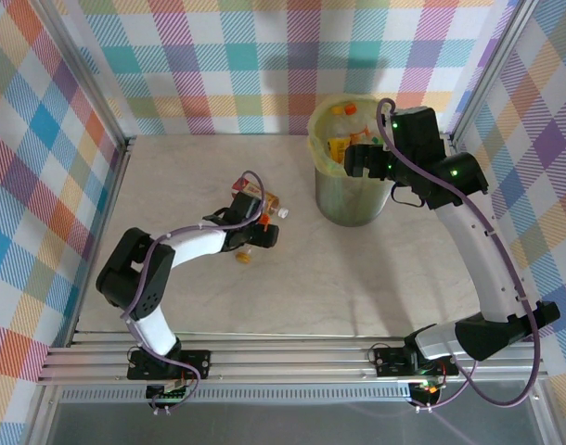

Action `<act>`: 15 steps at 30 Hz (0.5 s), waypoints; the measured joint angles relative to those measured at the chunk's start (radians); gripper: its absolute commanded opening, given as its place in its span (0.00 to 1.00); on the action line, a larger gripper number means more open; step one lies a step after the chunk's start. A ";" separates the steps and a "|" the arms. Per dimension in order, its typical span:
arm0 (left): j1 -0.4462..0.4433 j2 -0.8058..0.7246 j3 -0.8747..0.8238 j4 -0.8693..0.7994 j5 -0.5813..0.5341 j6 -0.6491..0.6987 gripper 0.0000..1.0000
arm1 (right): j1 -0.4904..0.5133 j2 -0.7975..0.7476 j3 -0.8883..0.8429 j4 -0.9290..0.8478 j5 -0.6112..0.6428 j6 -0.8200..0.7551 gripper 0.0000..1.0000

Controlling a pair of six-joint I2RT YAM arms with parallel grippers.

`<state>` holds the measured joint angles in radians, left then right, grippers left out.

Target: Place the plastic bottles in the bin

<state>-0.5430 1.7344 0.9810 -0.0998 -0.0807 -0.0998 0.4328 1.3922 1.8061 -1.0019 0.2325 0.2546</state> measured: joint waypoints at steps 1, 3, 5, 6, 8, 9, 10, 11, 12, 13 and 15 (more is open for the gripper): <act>0.000 0.010 0.006 0.001 0.000 0.003 0.87 | 0.000 0.000 0.000 0.000 0.000 0.000 1.00; 0.000 0.025 0.011 0.001 0.000 0.005 0.84 | 0.000 0.000 0.000 0.000 0.003 0.000 1.00; 0.000 0.033 0.011 -0.001 0.000 0.008 0.80 | 0.000 0.000 -0.002 0.002 0.003 0.000 1.00; 0.000 0.036 0.011 0.000 0.000 0.010 0.78 | 0.000 -0.002 -0.006 0.006 0.004 0.000 1.00; 0.000 0.038 0.011 -0.001 0.000 0.011 0.72 | 0.000 -0.006 -0.014 0.008 0.007 0.000 1.00; -0.001 0.038 0.011 -0.001 0.000 0.012 0.70 | 0.000 -0.009 -0.021 0.013 0.010 0.000 1.00; -0.003 0.038 0.011 -0.001 0.000 0.012 0.66 | 0.000 -0.013 -0.029 0.017 0.012 0.000 1.00; -0.005 0.038 0.011 -0.001 0.000 0.012 0.63 | 0.000 -0.019 -0.037 0.019 0.014 0.000 1.00; -0.008 0.038 0.011 -0.001 -0.003 0.011 0.62 | 0.000 -0.024 -0.045 0.021 0.017 0.000 1.00; -0.012 0.038 0.010 -0.001 -0.003 0.010 0.61 | 0.000 -0.030 -0.053 0.022 0.020 0.000 1.00; -0.019 0.037 0.007 0.001 -0.008 0.006 0.55 | 0.000 -0.040 -0.062 0.022 0.022 0.000 1.00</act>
<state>-0.5617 1.7718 0.9882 -0.0990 -0.0891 -0.0937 0.4328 1.3521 1.7439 -0.9798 0.2546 0.2546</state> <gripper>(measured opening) 0.597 0.996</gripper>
